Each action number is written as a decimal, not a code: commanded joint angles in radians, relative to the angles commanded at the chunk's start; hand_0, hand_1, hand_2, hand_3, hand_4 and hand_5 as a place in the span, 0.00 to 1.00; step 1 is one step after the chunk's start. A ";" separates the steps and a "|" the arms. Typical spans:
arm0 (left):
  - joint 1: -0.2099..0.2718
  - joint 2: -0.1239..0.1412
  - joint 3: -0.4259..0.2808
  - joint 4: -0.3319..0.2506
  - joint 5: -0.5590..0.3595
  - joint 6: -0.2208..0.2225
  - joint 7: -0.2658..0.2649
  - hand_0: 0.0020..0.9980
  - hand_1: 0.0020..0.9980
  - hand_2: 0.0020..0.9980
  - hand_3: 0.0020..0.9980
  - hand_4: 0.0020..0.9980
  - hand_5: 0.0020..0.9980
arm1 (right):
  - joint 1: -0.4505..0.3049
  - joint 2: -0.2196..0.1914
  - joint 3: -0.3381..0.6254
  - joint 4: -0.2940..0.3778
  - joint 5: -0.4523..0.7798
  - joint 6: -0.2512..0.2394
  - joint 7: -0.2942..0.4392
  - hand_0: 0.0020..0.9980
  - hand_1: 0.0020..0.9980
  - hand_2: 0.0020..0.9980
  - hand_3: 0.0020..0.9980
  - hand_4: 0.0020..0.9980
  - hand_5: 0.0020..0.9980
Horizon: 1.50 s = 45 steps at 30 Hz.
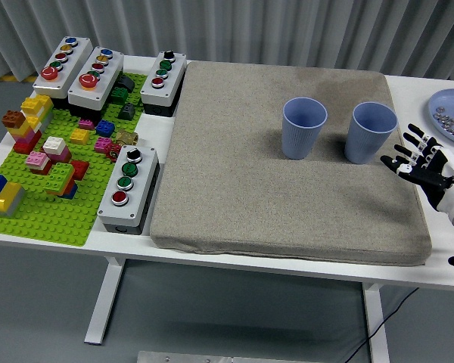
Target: Pick cup pour cup place
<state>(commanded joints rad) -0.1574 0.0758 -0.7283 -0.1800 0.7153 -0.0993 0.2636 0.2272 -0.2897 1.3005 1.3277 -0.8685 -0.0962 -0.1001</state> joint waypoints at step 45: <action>-0.012 -0.004 0.040 0.000 -0.022 -0.007 -0.001 0.77 0.77 0.83 0.69 0.50 1.00 | 0.040 0.031 -0.044 -0.106 0.003 -0.007 0.043 0.93 0.88 0.96 0.93 0.86 0.22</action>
<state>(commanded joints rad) -0.1694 0.0714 -0.6886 -0.1800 0.6929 -0.1060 0.2626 0.2673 -0.2588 1.2561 1.2222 -0.8655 -0.1030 -0.0575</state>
